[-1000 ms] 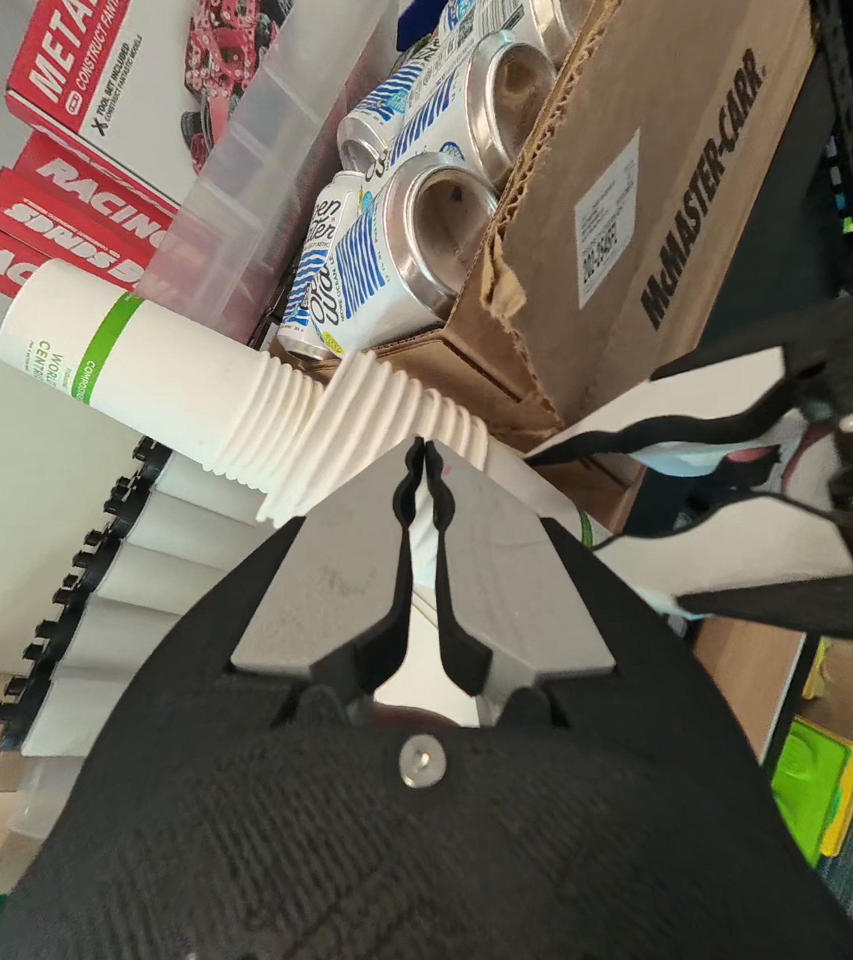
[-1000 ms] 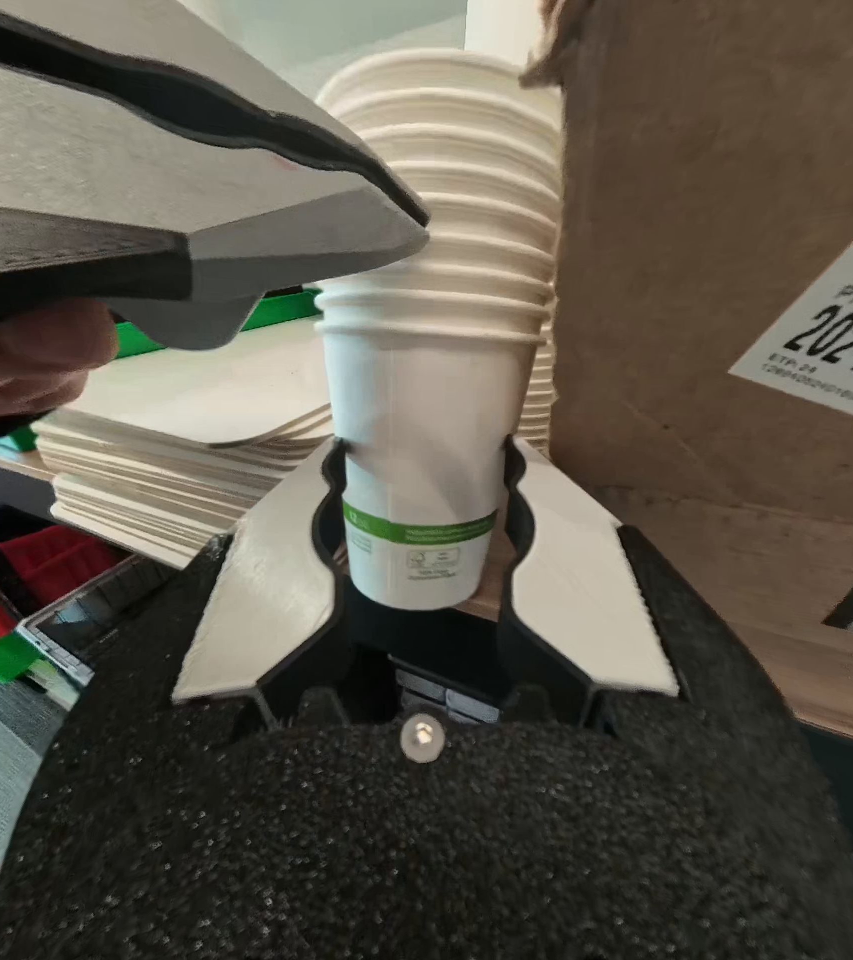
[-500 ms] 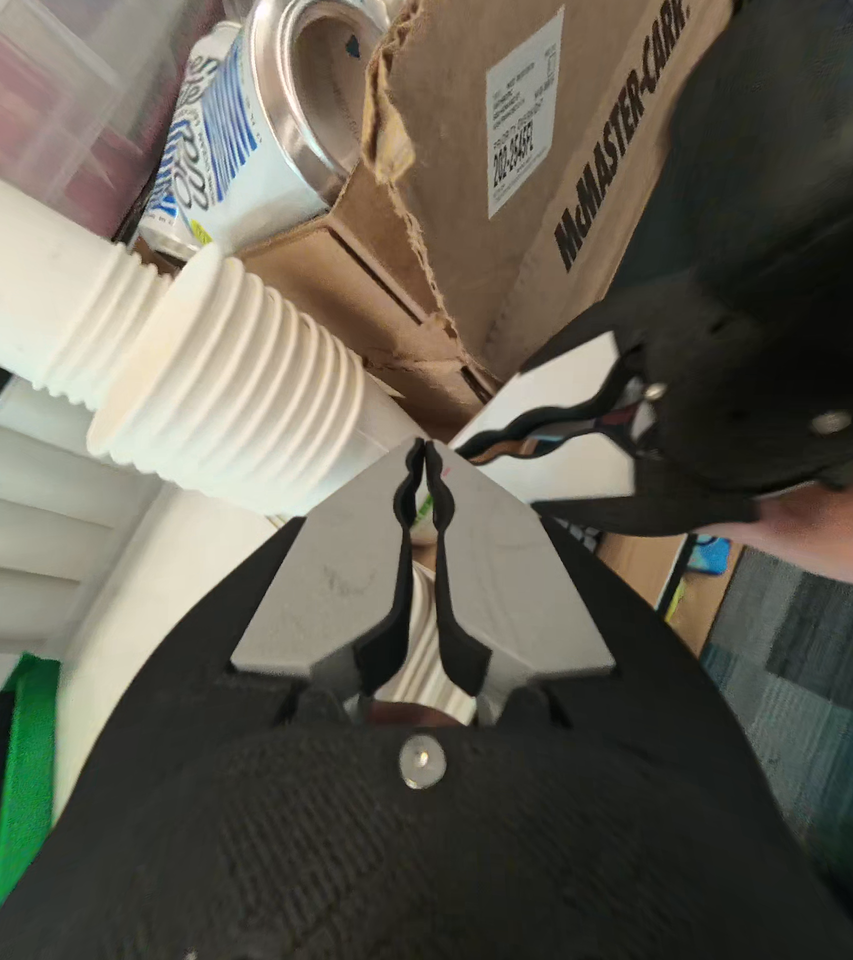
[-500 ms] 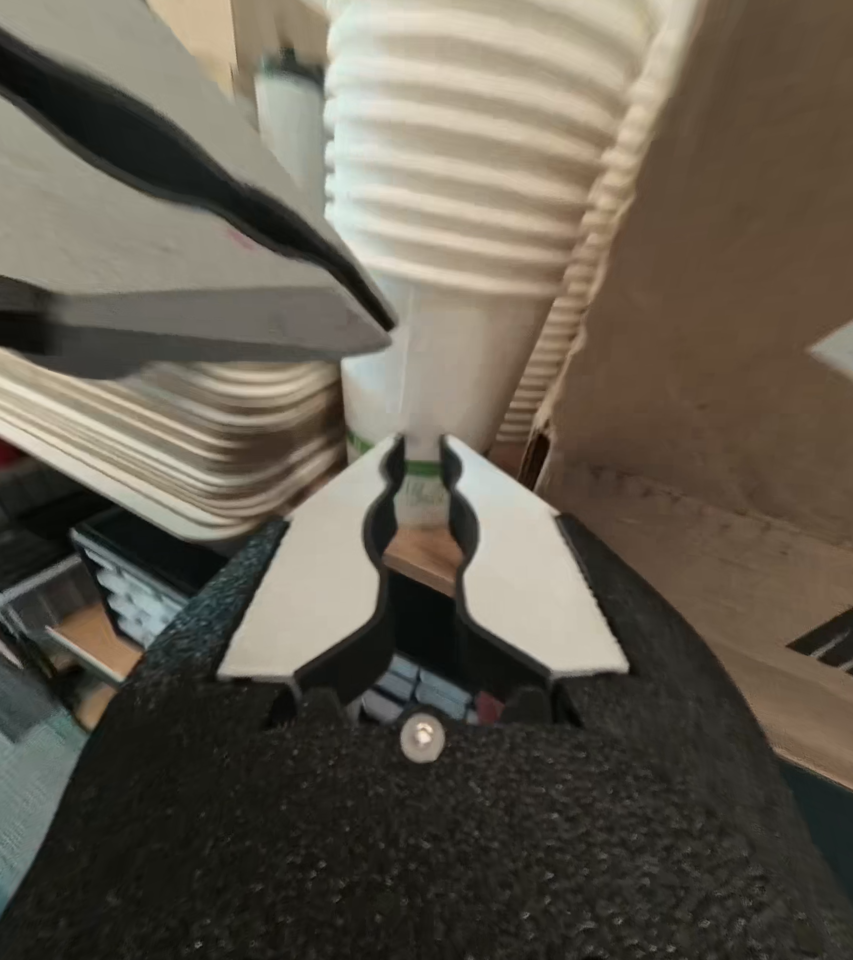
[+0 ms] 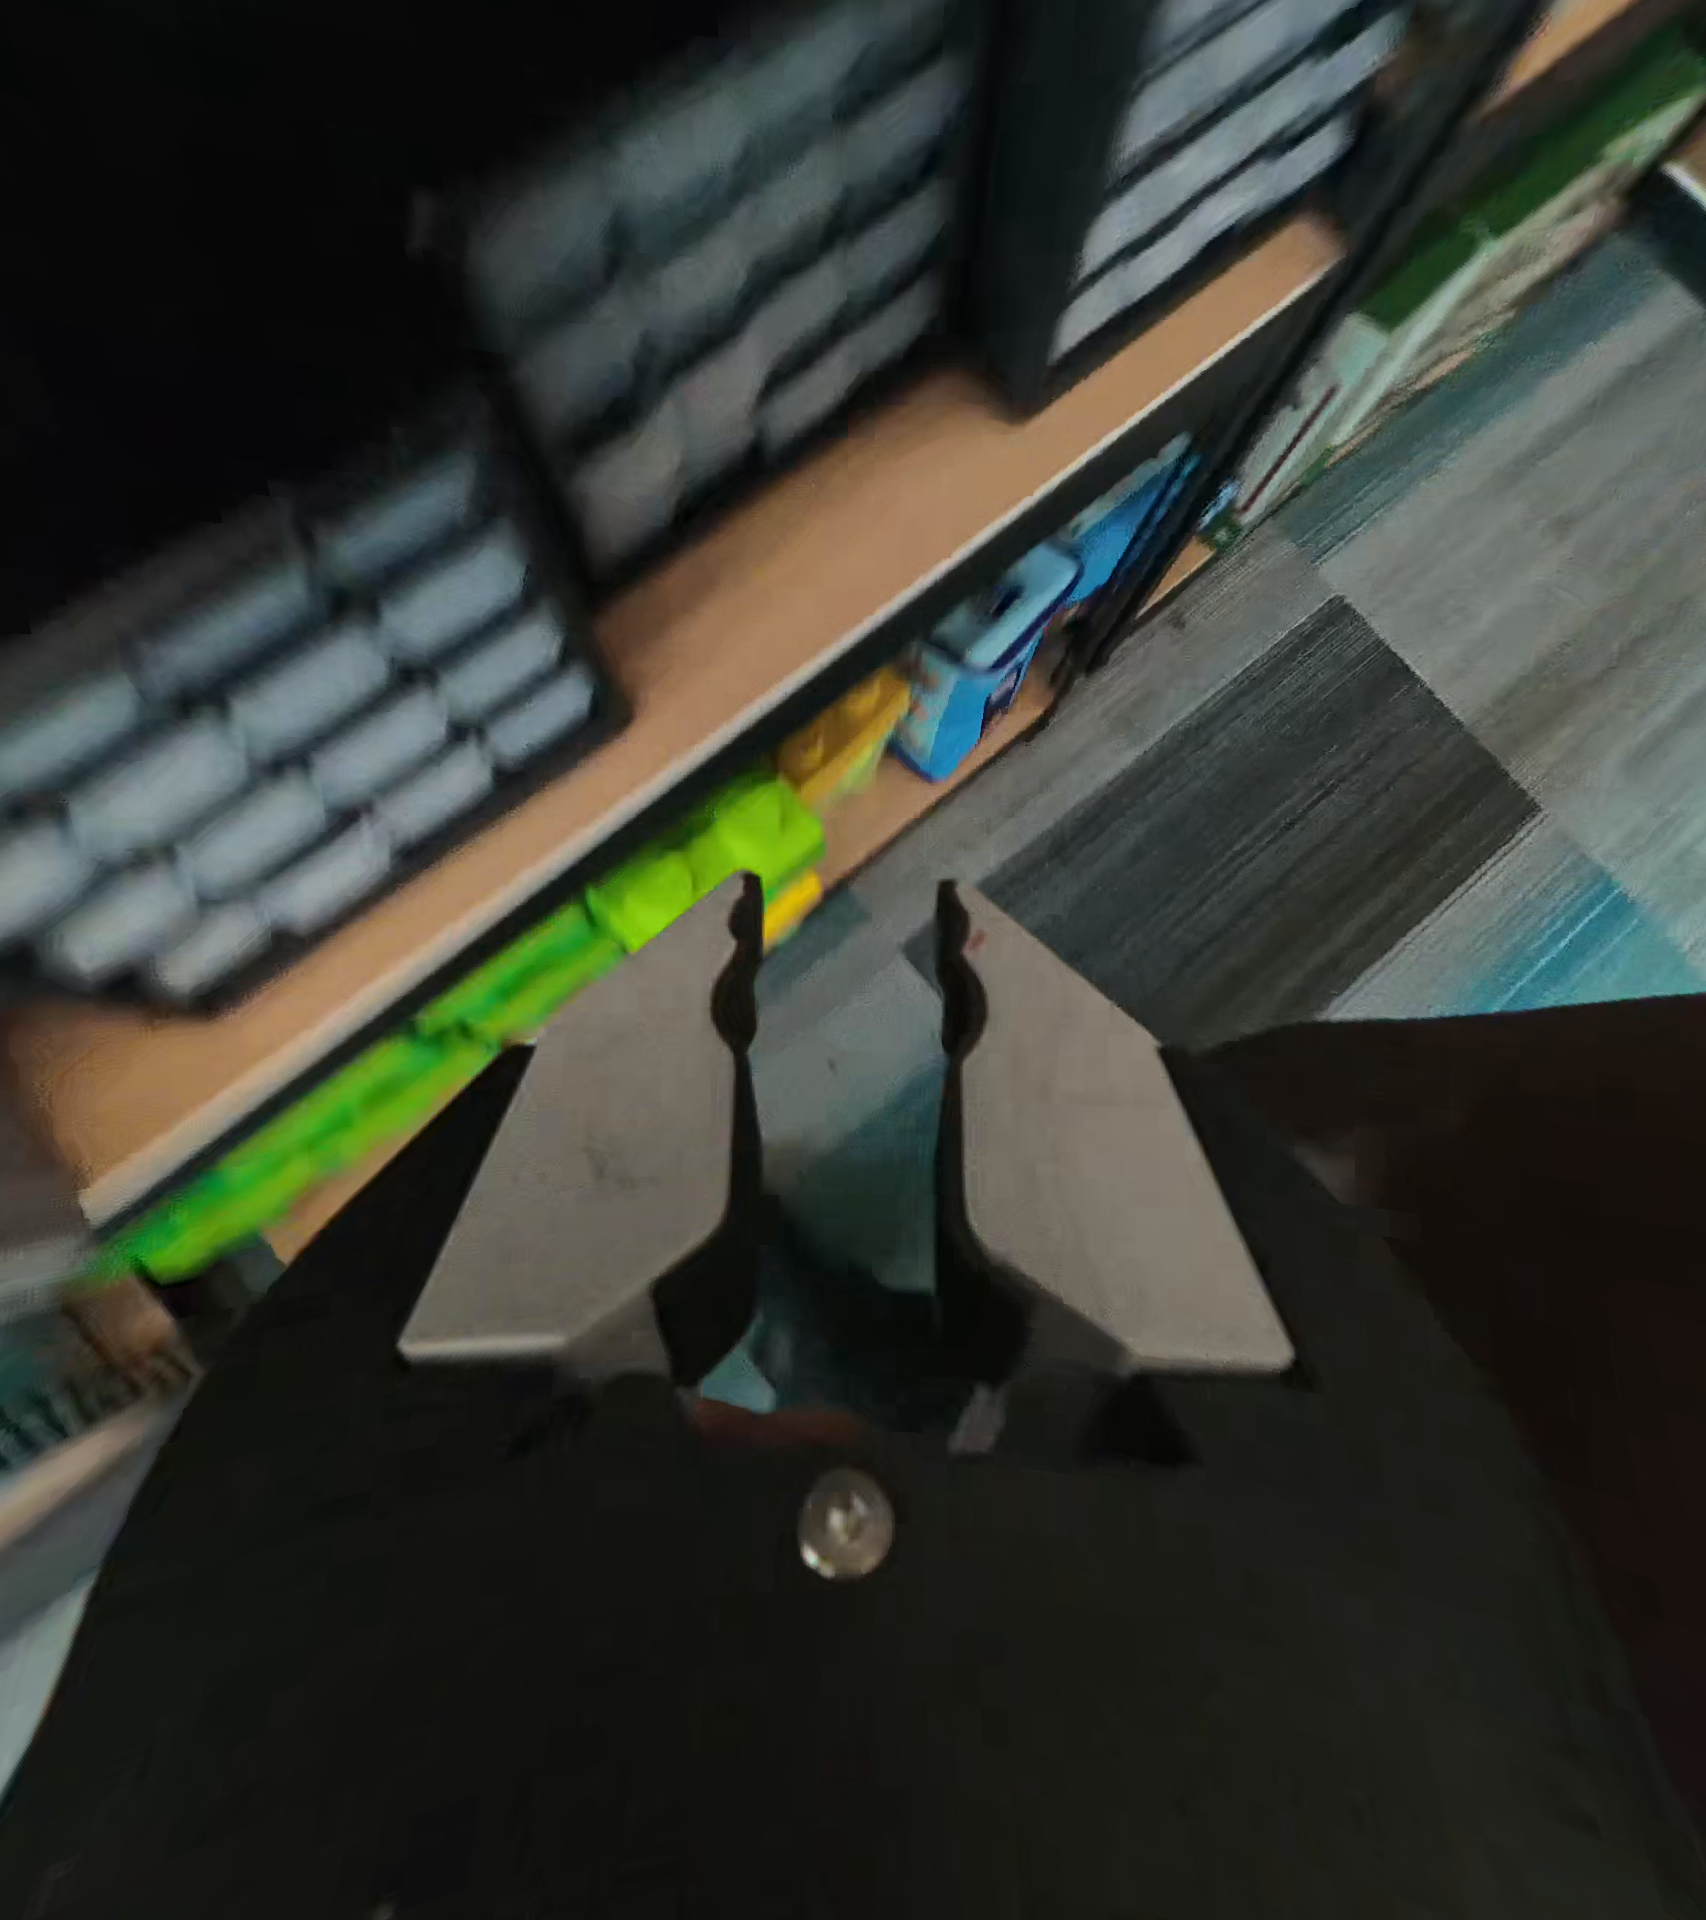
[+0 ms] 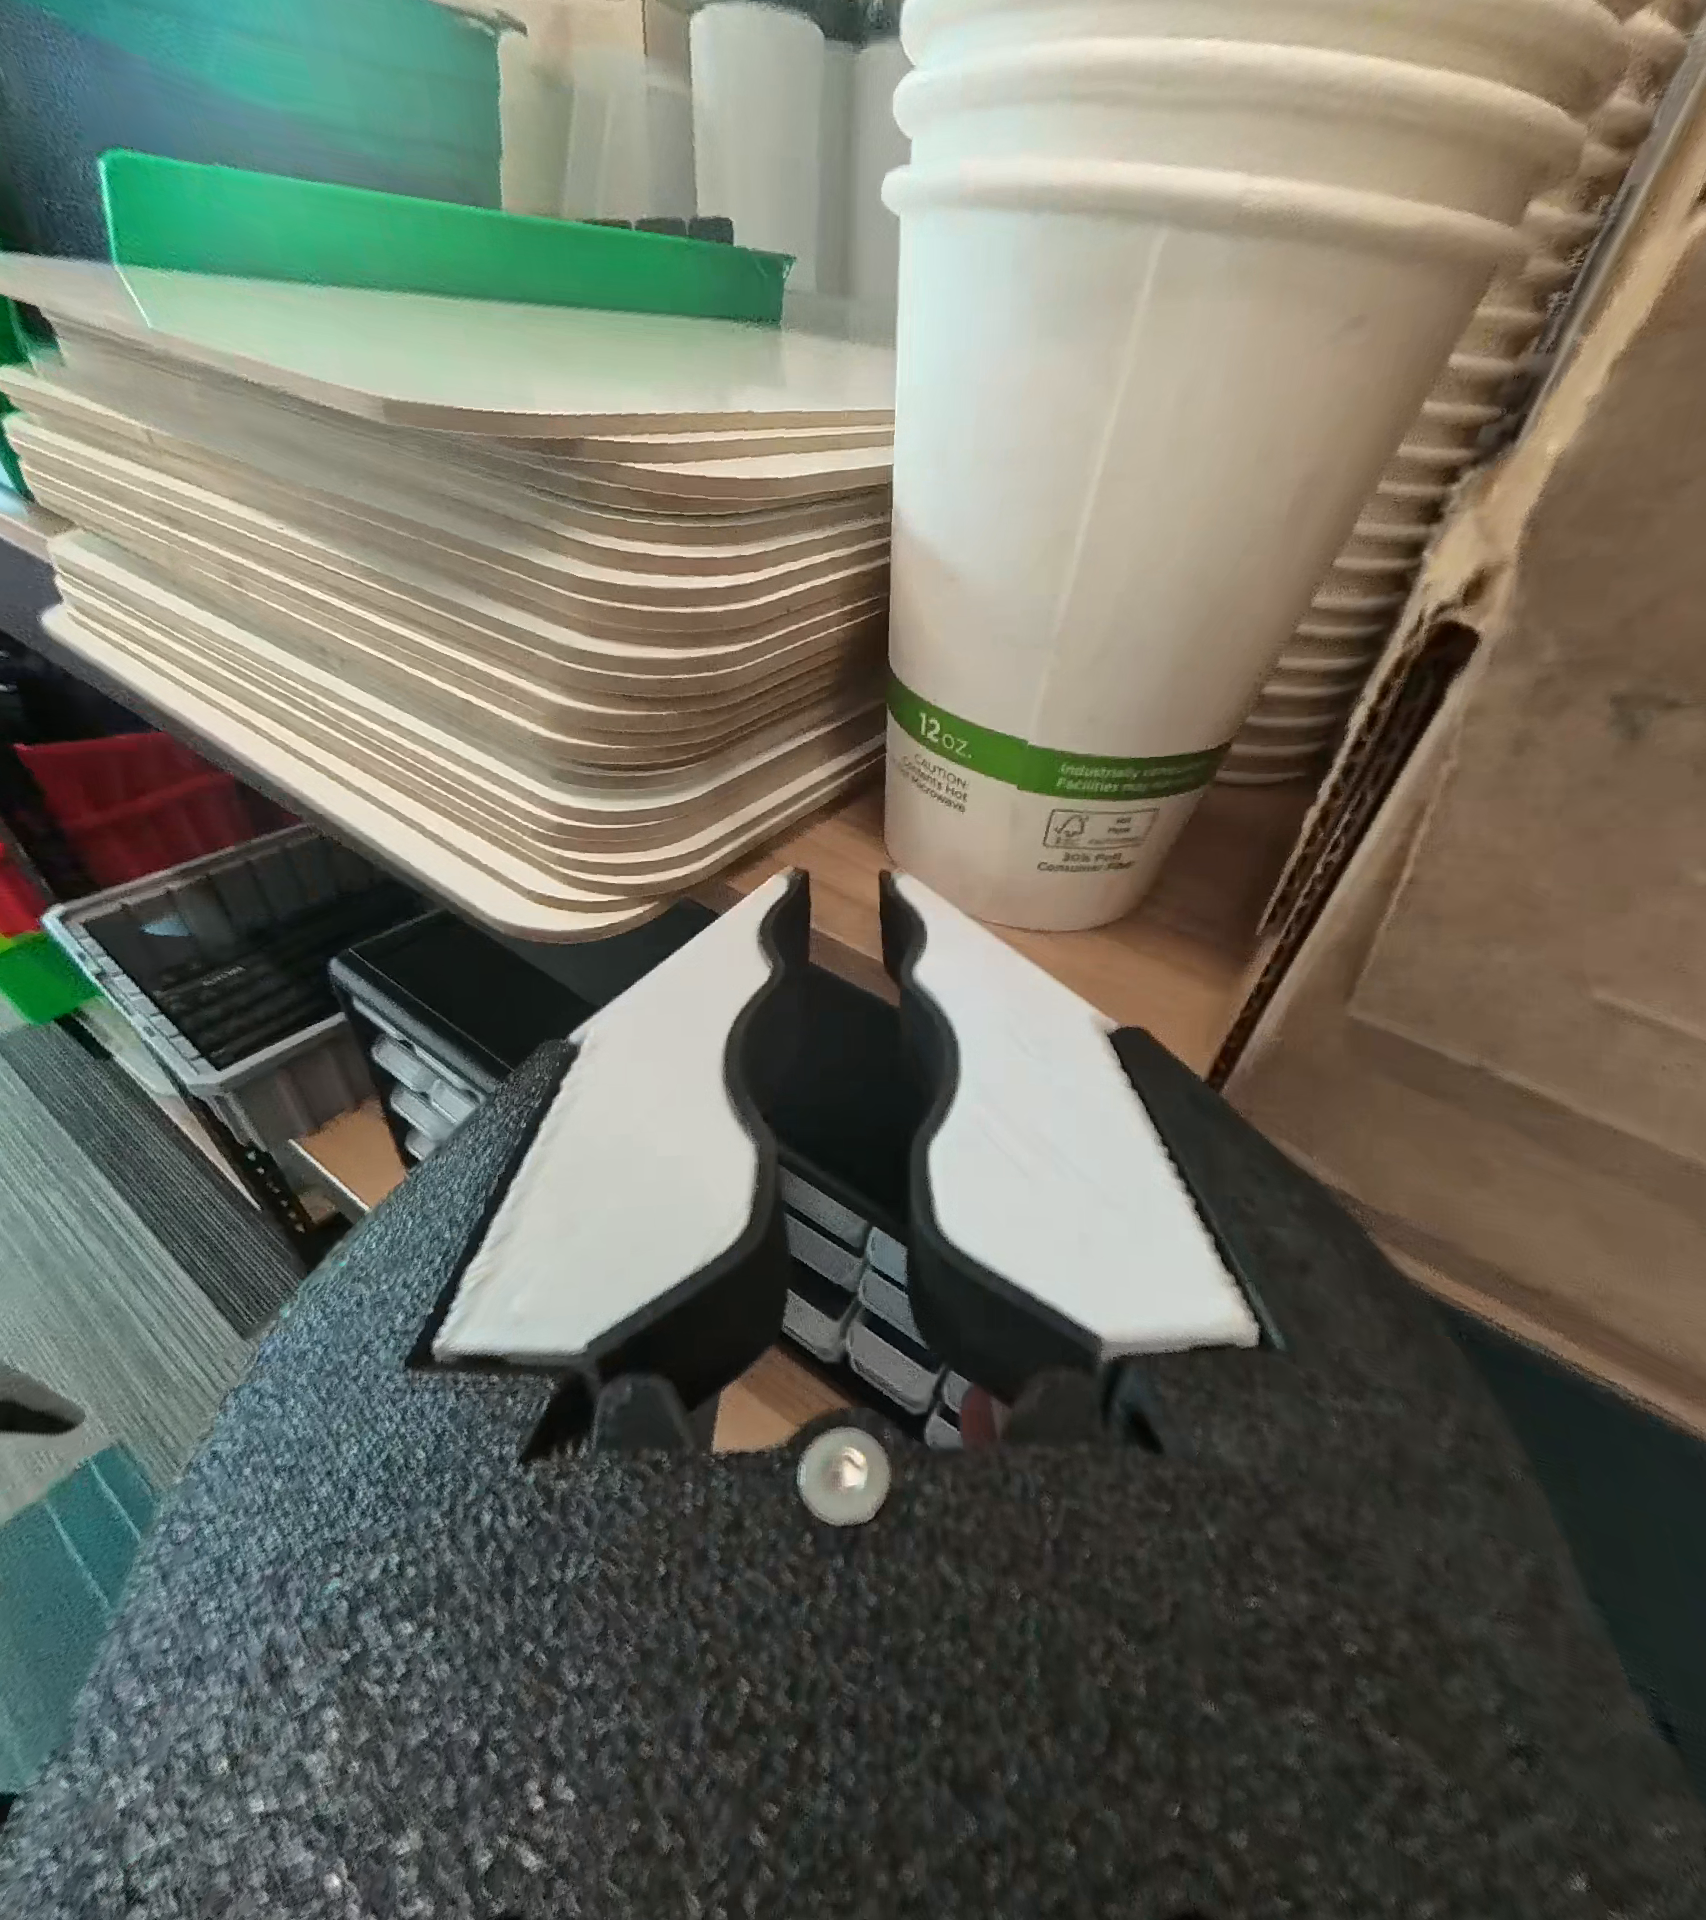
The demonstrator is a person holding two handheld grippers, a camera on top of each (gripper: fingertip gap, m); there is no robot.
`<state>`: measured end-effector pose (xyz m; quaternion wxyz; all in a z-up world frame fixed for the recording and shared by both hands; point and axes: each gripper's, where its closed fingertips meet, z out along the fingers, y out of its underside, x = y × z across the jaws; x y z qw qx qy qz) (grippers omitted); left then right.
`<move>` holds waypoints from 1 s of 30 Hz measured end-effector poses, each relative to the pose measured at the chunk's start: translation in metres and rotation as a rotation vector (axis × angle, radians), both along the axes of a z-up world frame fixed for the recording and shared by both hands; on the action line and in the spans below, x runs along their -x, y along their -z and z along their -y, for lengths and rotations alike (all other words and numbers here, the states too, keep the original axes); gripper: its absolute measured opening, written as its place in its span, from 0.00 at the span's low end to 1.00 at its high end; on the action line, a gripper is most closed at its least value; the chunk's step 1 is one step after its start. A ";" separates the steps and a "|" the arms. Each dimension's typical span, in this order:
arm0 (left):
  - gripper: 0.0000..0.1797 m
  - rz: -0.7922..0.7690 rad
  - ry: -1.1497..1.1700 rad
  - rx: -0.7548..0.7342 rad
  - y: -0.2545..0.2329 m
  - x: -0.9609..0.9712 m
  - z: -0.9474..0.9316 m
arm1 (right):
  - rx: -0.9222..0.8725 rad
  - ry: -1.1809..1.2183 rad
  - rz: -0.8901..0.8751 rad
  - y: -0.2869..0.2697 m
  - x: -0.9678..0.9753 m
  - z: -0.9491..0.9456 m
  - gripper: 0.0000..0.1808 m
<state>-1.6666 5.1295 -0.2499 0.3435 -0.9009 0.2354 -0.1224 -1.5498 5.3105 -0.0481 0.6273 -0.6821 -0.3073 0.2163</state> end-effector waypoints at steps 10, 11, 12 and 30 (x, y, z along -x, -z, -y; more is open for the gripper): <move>0.18 0.029 -0.303 0.343 0.165 0.226 0.027 | 0.022 0.214 -0.027 0.004 -0.009 -0.005 0.08; 0.20 0.034 -0.316 0.330 0.167 0.246 0.022 | 0.031 0.259 -0.059 0.006 -0.011 -0.004 0.09; 0.22 0.042 -0.325 0.305 0.168 0.267 0.015 | 0.044 0.302 -0.111 0.006 -0.013 -0.001 0.09; 0.20 -0.104 -0.227 0.584 0.226 0.473 -0.122 | 0.124 0.672 -0.229 0.006 -0.008 0.081 0.10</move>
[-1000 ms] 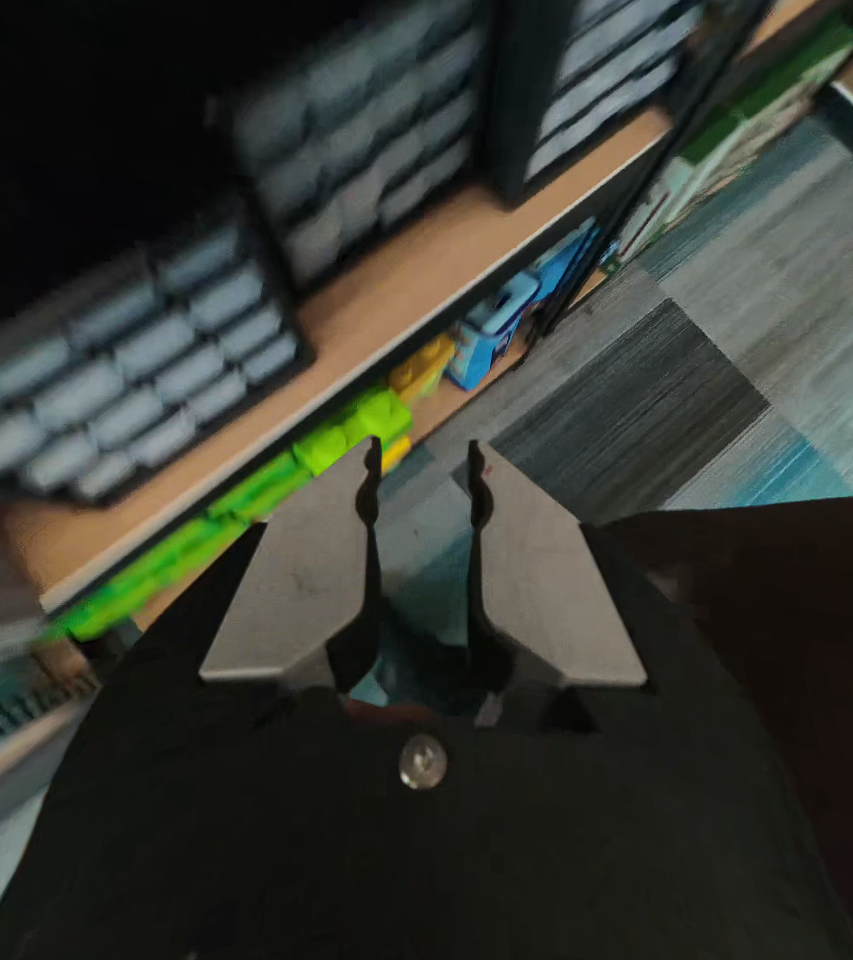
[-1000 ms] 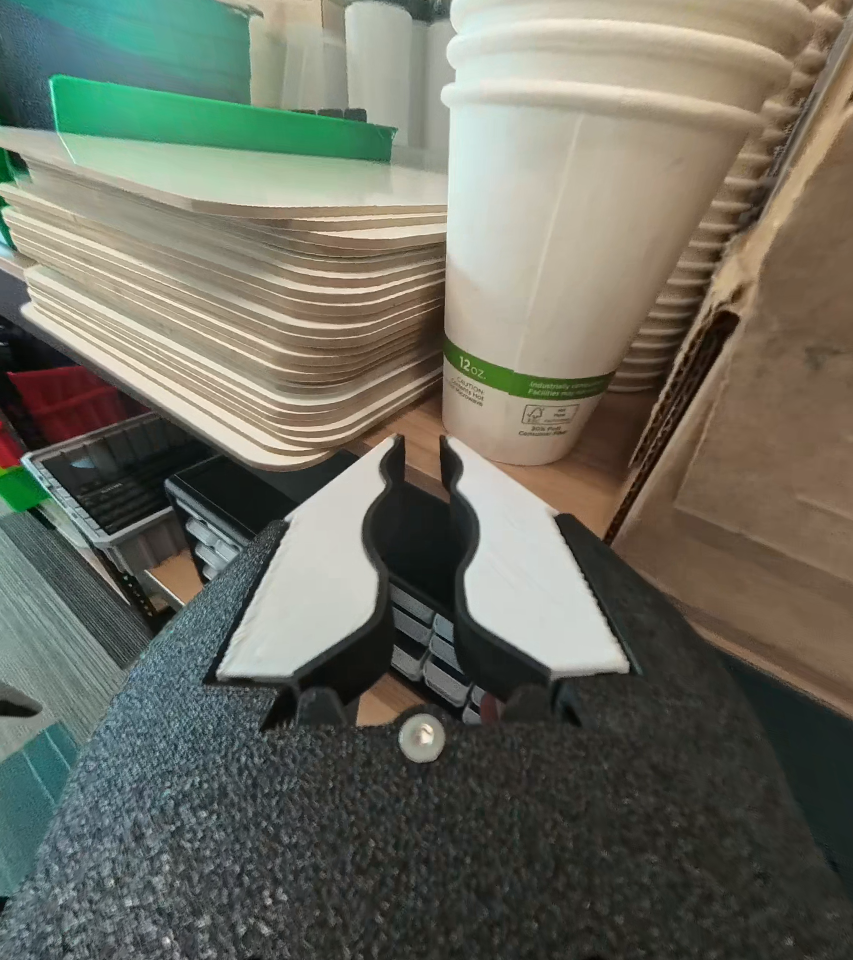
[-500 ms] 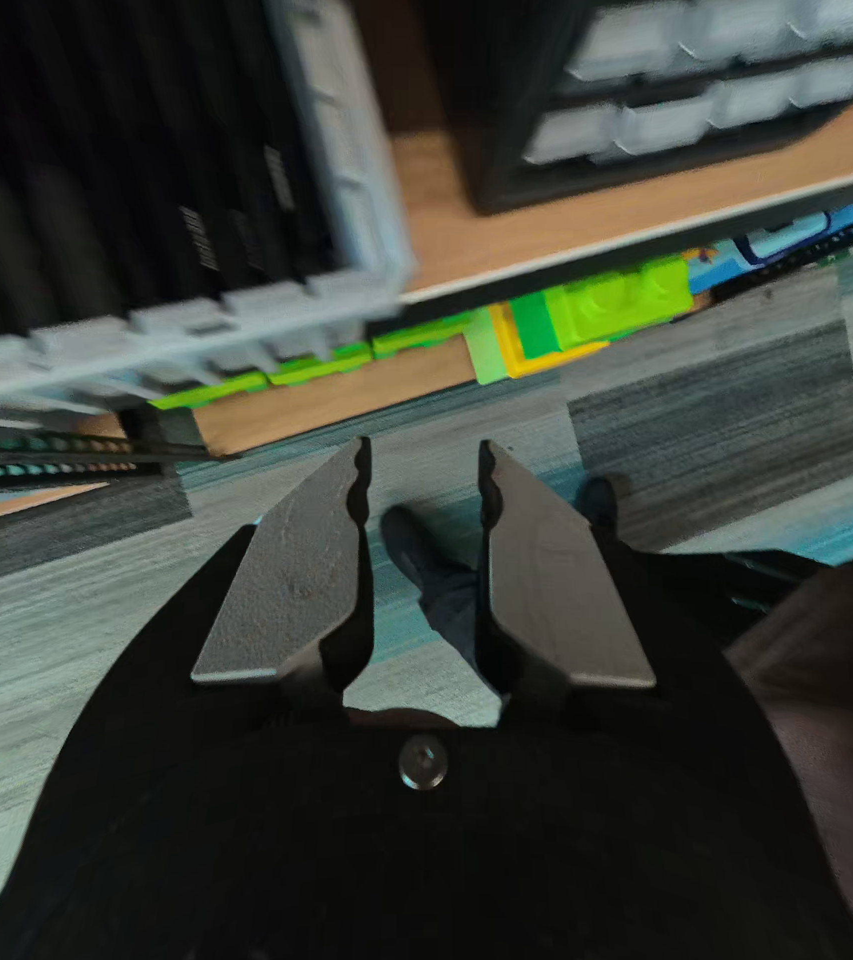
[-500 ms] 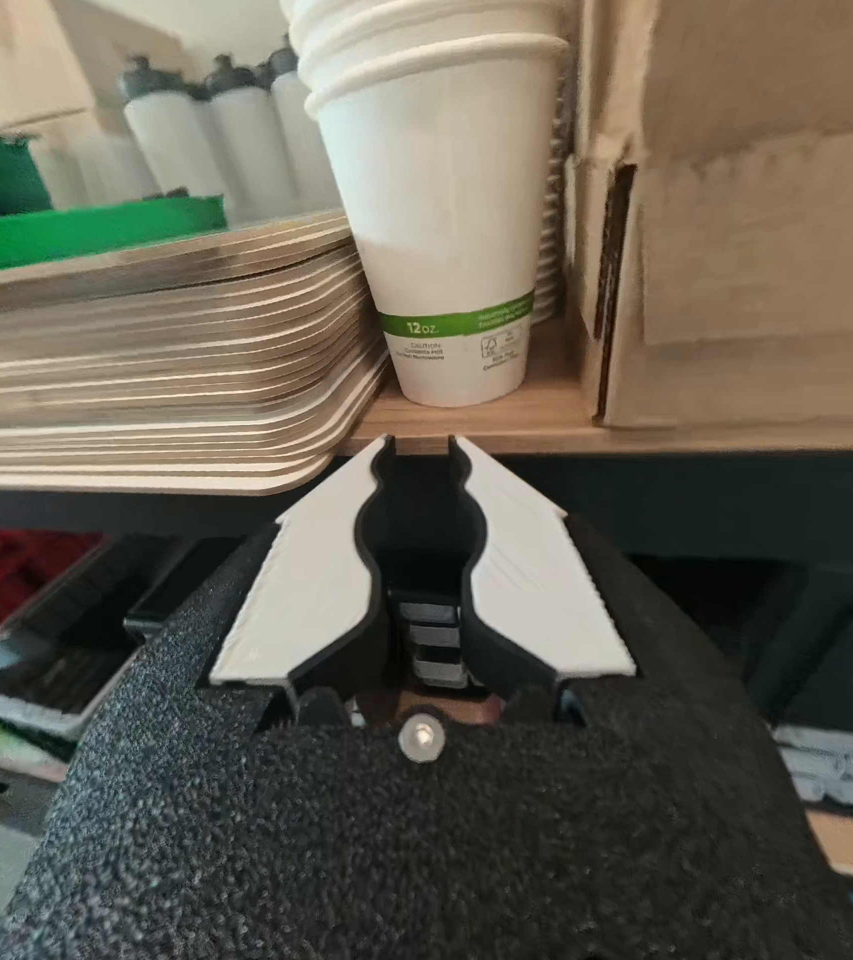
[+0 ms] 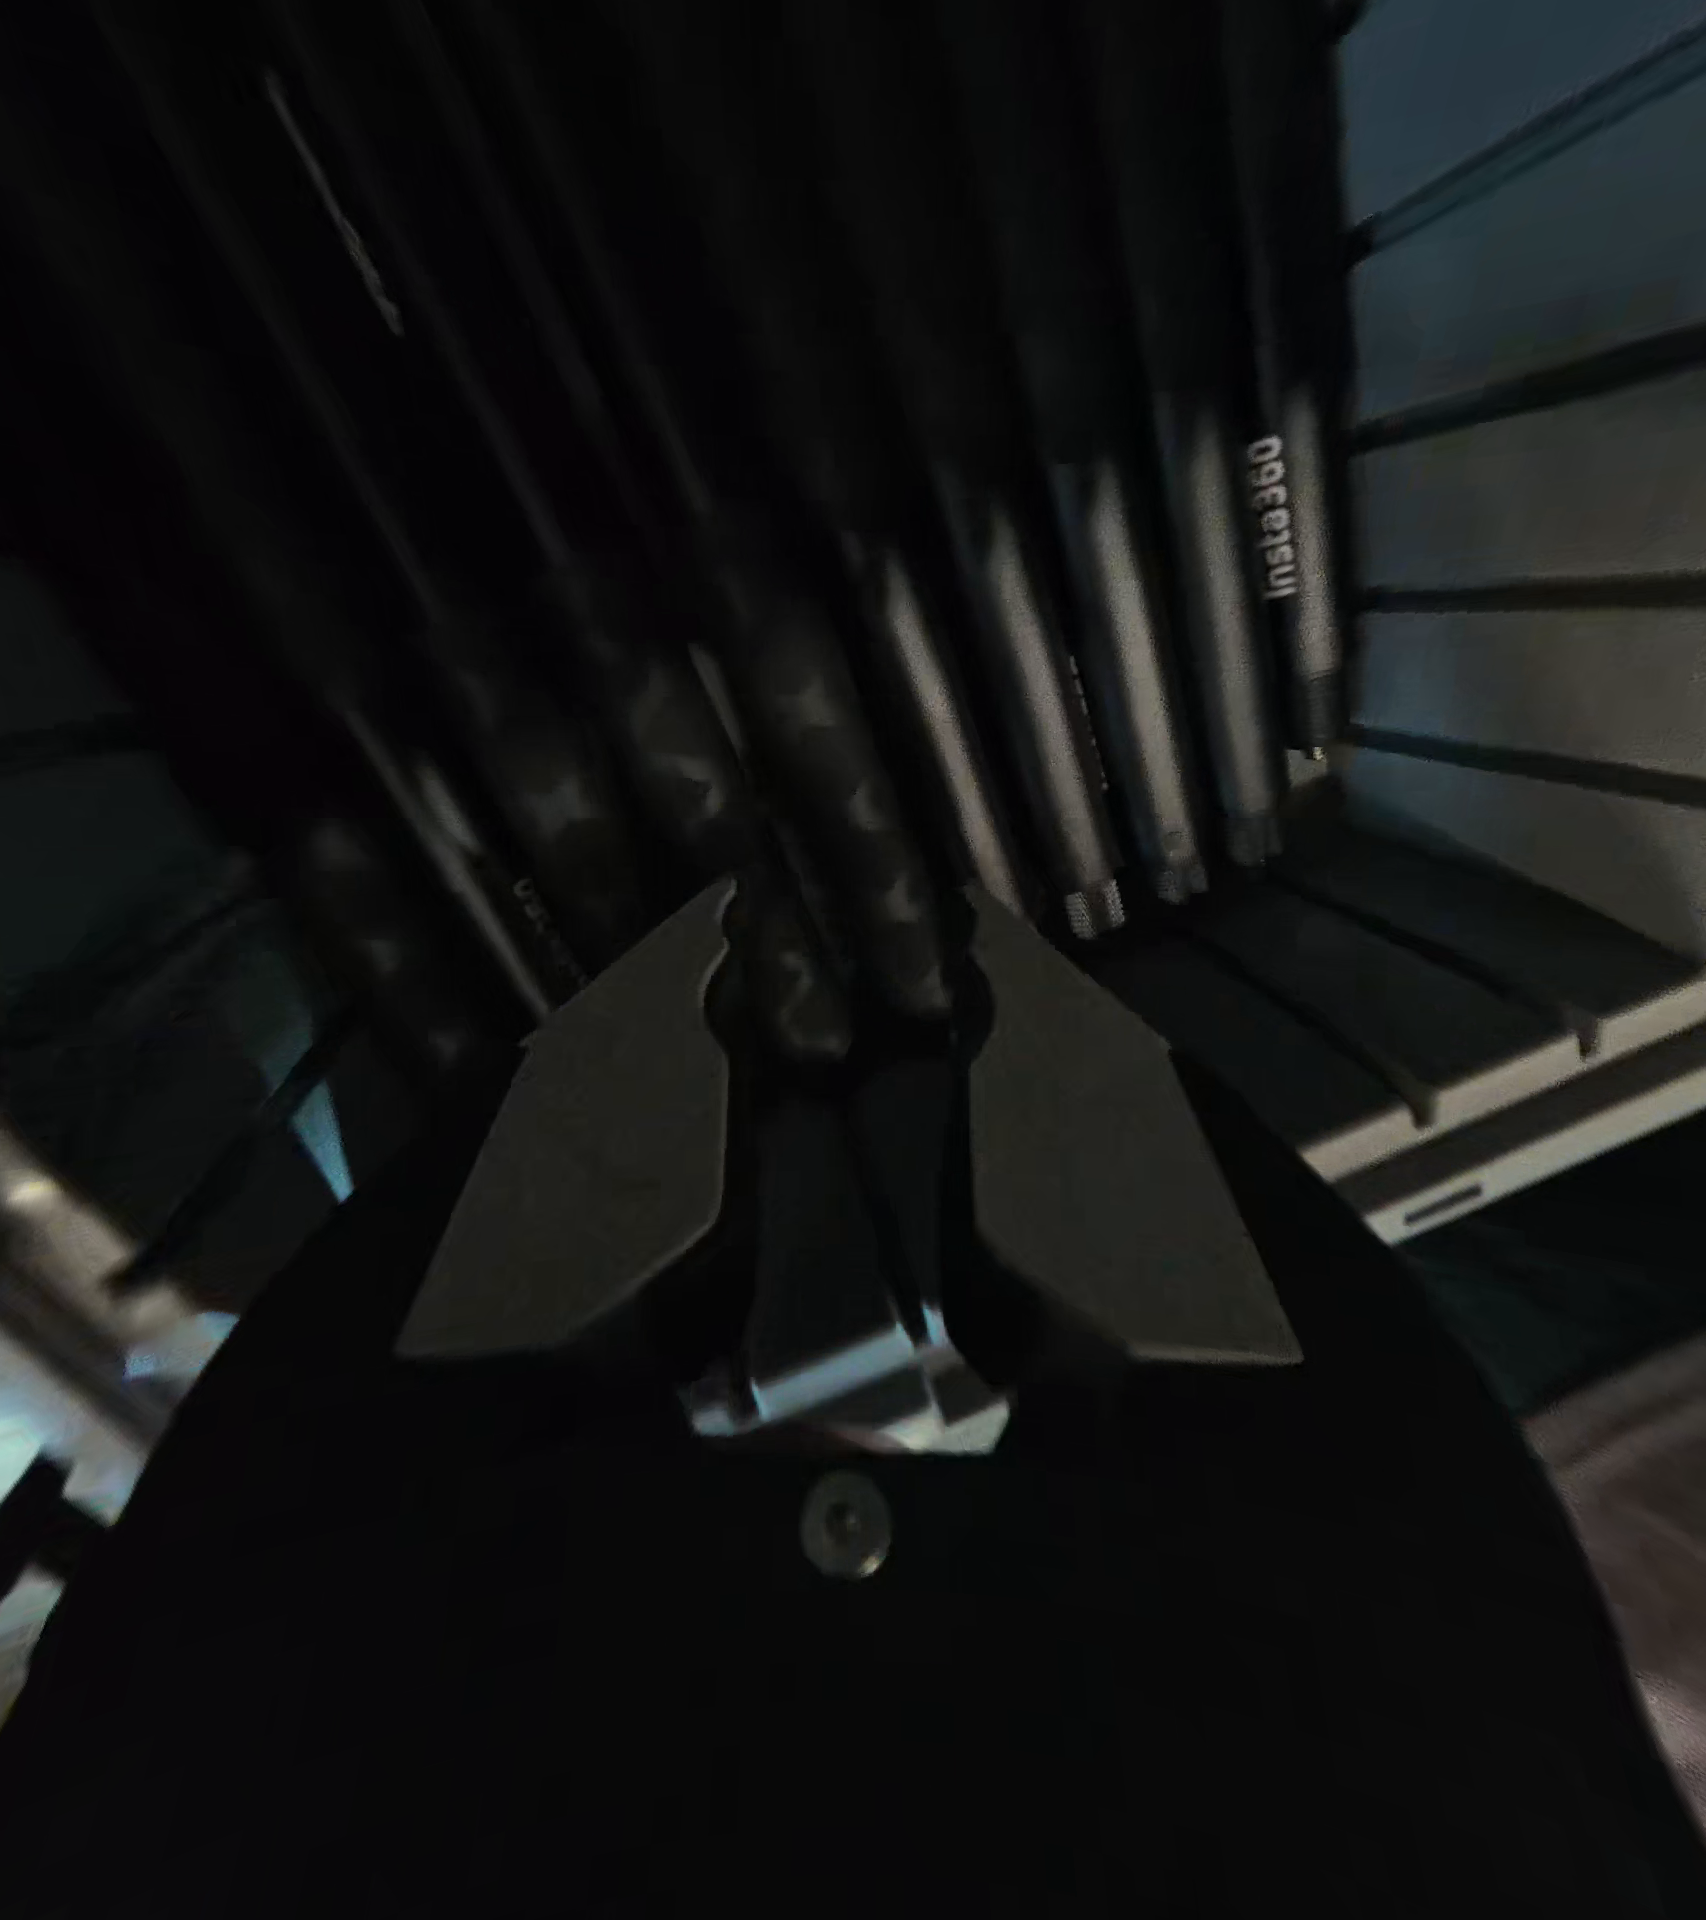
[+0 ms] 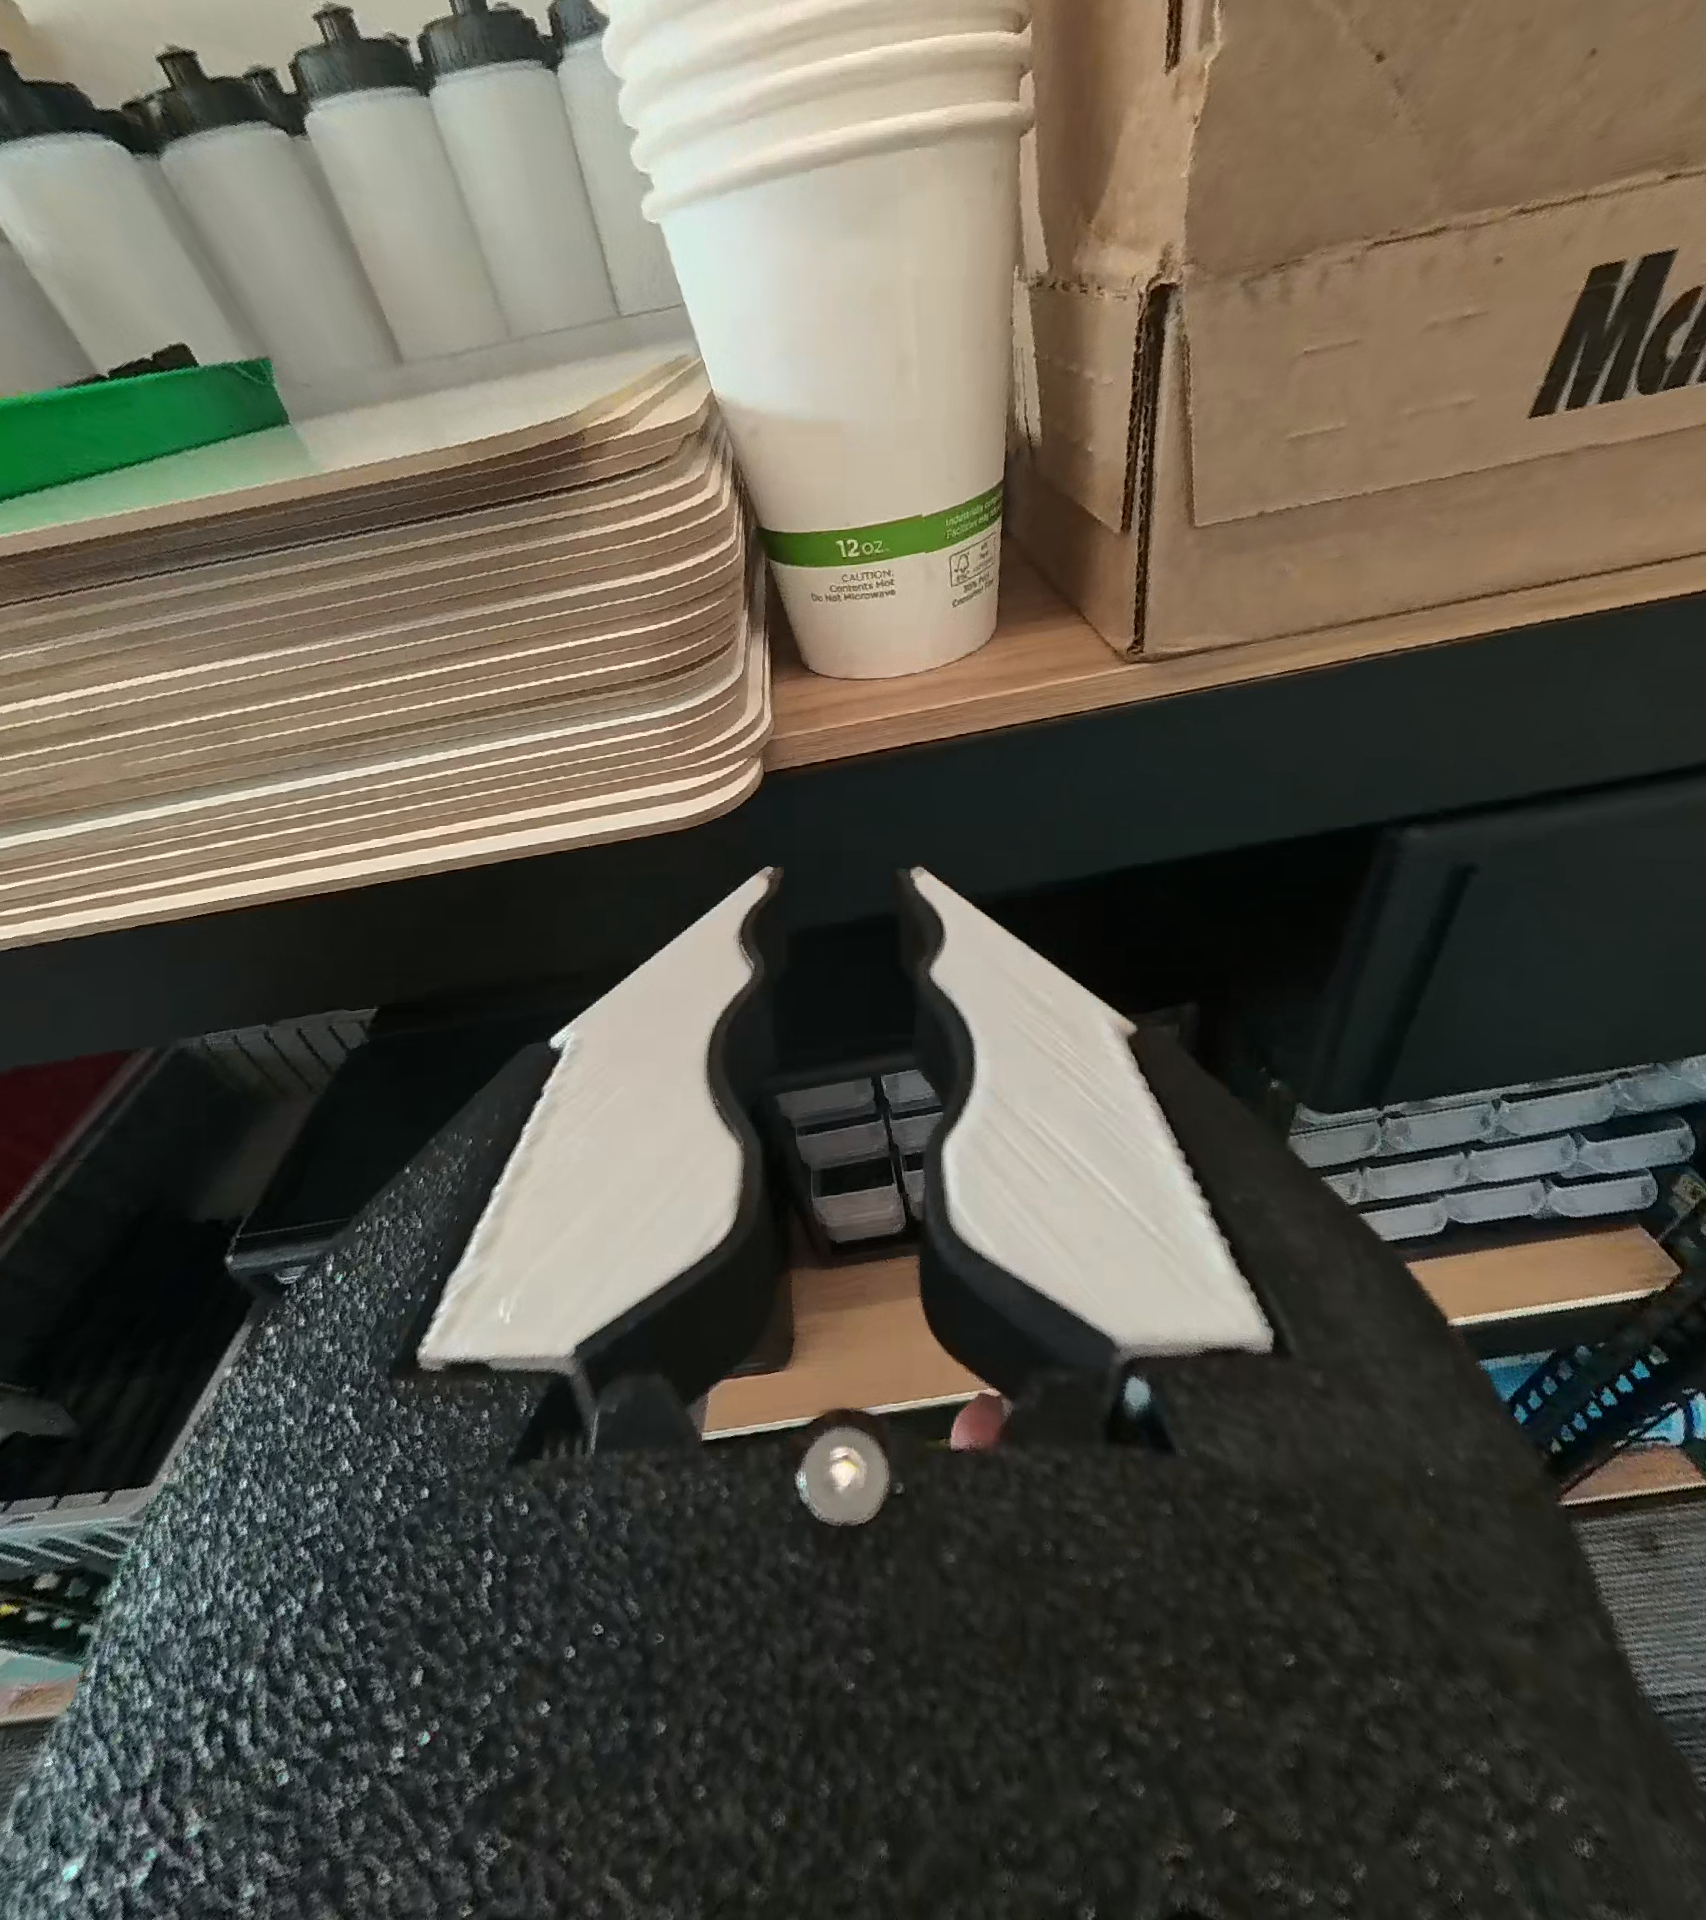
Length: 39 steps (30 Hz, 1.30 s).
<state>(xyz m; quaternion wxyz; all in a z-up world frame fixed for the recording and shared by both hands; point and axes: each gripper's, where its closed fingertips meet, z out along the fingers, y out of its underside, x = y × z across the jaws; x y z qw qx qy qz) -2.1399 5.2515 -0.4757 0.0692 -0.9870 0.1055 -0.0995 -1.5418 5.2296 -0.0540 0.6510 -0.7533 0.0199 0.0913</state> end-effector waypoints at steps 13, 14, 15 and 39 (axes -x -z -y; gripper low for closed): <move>0.10 -0.007 0.105 0.122 0.024 -0.005 -0.007 | -0.001 0.011 0.034 -0.008 0.010 0.015 0.10; 0.10 -0.007 0.107 0.121 0.024 -0.005 -0.007 | 0.000 0.007 0.030 -0.007 0.012 0.014 0.10; 0.11 0.000 0.114 0.119 0.024 -0.006 -0.007 | 0.002 0.001 0.027 -0.006 0.013 0.013 0.10; 0.21 0.490 0.110 -0.189 -0.053 -0.088 0.004 | -0.012 -0.025 -0.111 0.027 -0.013 0.018 0.10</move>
